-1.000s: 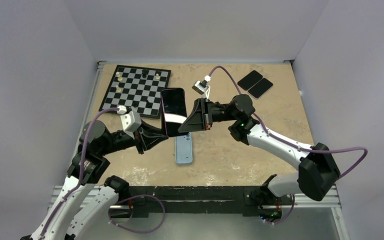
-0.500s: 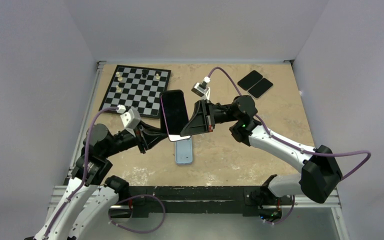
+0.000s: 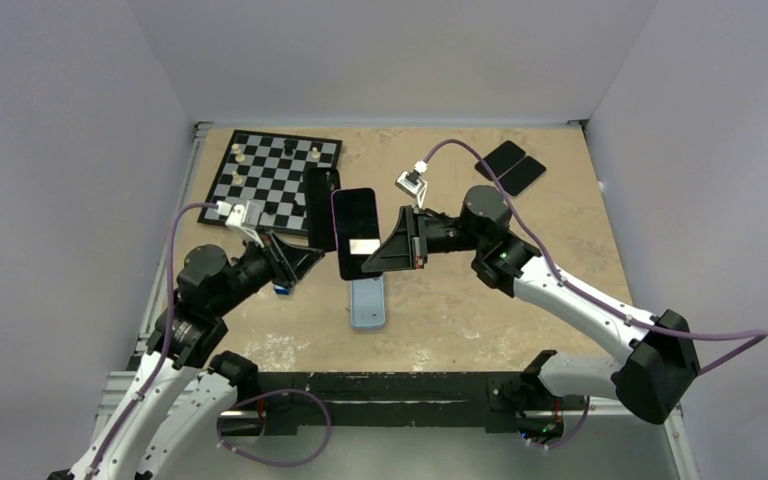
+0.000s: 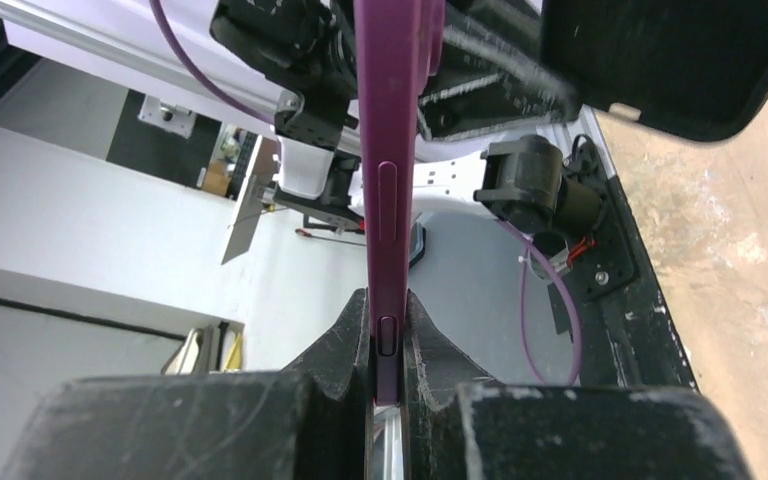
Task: Take the phone out of the phone case
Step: Remove the phone case from the phone, then place the phone case on the phone case.
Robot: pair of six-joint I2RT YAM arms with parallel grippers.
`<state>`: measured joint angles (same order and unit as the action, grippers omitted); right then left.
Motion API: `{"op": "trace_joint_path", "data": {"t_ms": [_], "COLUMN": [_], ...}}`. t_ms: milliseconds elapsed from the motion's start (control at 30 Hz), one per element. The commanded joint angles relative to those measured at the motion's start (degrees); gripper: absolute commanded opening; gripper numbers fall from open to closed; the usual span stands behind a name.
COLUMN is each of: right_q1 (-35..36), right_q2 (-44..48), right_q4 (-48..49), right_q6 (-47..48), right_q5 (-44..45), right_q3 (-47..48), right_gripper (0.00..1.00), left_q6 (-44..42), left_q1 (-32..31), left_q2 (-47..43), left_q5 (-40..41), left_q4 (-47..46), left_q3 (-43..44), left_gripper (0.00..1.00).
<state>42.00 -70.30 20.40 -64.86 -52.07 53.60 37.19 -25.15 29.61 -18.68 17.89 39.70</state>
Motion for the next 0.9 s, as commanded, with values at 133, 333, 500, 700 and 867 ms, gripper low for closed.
{"op": "trace_joint_path", "data": {"t_ms": [133,333,500,700,867], "right_q1": [-4.6,-15.1,-18.5,-19.7,-20.3], "right_q2": [5.7,8.0,6.0,3.6,4.3], "right_q4": [-12.3,-29.6,-27.0,-22.0,-20.7], "right_q6": [10.7,24.1,24.8,22.7,22.0], "right_q5": [5.6,14.5,13.4,10.8,10.7], "right_q3": [3.4,7.7,5.8,3.4,1.6], "right_gripper": [0.00,0.00,0.00,0.00,0.00], "left_q6": [9.1,26.0,31.9,30.4,29.6], "left_q1": [0.1,-1.1,-6.0,-10.8,-11.0], "left_q2": [4.9,0.3,-1.6,5.3,8.4], "left_q5": [-1.6,-8.9,-6.3,-1.6,0.5], "left_q4": [-9.7,-25.5,-33.6,-42.3,-45.0], "left_q3": [-3.5,-22.3,-32.0,-35.0,-37.1], "left_gripper": [0.00,0.00,0.00,0.00,0.00]}}
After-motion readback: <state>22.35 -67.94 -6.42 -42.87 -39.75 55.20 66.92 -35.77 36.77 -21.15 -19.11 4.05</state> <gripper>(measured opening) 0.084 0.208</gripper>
